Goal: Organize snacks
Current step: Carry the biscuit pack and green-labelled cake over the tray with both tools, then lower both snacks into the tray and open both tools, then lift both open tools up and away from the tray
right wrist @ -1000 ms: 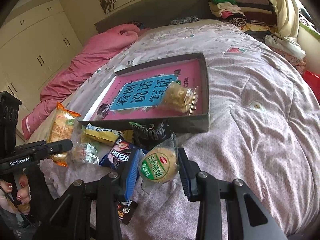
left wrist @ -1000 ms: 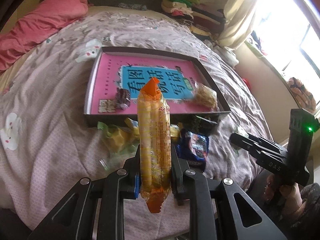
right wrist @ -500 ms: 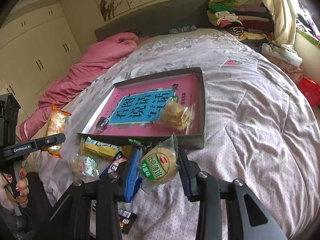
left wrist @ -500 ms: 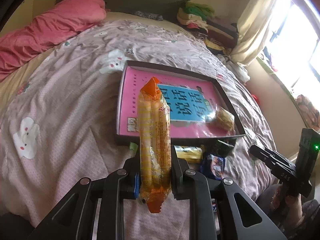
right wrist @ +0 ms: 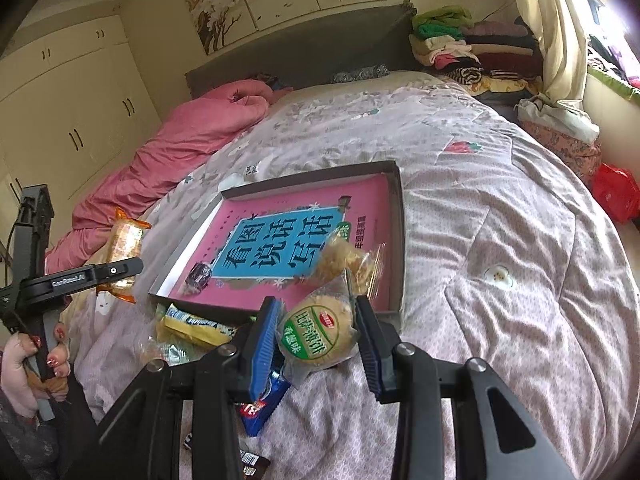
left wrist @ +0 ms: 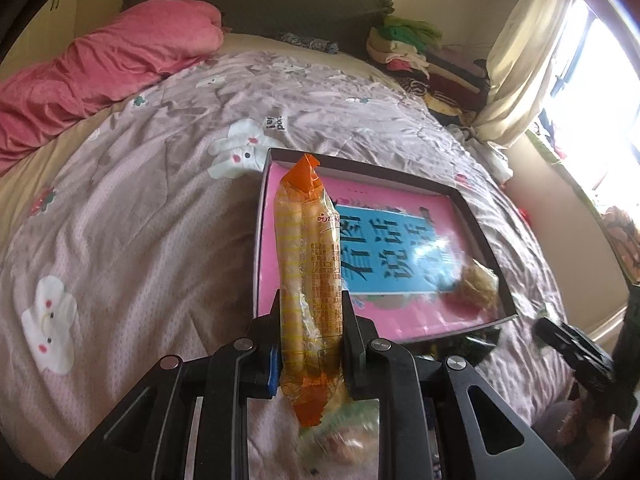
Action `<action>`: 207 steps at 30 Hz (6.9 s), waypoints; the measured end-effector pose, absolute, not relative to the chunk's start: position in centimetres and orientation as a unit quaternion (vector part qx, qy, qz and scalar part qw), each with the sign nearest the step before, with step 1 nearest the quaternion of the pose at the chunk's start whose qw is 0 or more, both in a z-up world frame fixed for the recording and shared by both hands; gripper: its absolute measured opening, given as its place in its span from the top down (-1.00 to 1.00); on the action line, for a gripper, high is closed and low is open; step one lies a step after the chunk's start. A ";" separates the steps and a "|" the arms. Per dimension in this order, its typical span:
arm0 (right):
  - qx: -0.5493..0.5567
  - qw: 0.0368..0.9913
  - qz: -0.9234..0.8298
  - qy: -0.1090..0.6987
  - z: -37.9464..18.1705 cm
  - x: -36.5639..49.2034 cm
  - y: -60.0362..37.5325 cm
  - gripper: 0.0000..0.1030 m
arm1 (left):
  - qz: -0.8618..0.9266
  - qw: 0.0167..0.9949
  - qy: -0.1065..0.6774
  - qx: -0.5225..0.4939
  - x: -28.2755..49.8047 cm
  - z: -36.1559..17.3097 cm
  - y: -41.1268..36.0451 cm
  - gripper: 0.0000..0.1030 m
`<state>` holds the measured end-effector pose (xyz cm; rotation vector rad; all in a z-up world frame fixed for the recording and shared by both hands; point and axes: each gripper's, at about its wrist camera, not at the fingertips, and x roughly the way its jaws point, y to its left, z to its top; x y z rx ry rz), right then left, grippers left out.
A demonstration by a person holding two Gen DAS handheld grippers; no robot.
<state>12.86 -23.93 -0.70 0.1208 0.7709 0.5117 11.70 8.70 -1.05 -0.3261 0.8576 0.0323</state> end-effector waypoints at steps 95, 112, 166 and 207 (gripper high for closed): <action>-0.004 0.866 0.261 0.427 -5.4 19.4 -12.2 0.25 | -0.008 0.884 0.427 -0.189 16.7 -6.5 7.7 0.56; 0.013 0.877 0.215 0.430 -6.1 20.0 -15.0 0.19 | 0.000 0.891 0.427 -0.156 16.8 -6.5 7.1 0.56; 0.033 0.866 0.276 0.416 -4.1 17.0 -14.8 0.16 | 0.006 0.903 0.405 -0.142 14.1 -2.0 8.4 -0.18; 0.046 0.898 0.236 0.368 0.1 14.4 -20.4 -0.23 | 0.005 0.918 0.383 -0.107 10.6 2.7 8.4 -0.45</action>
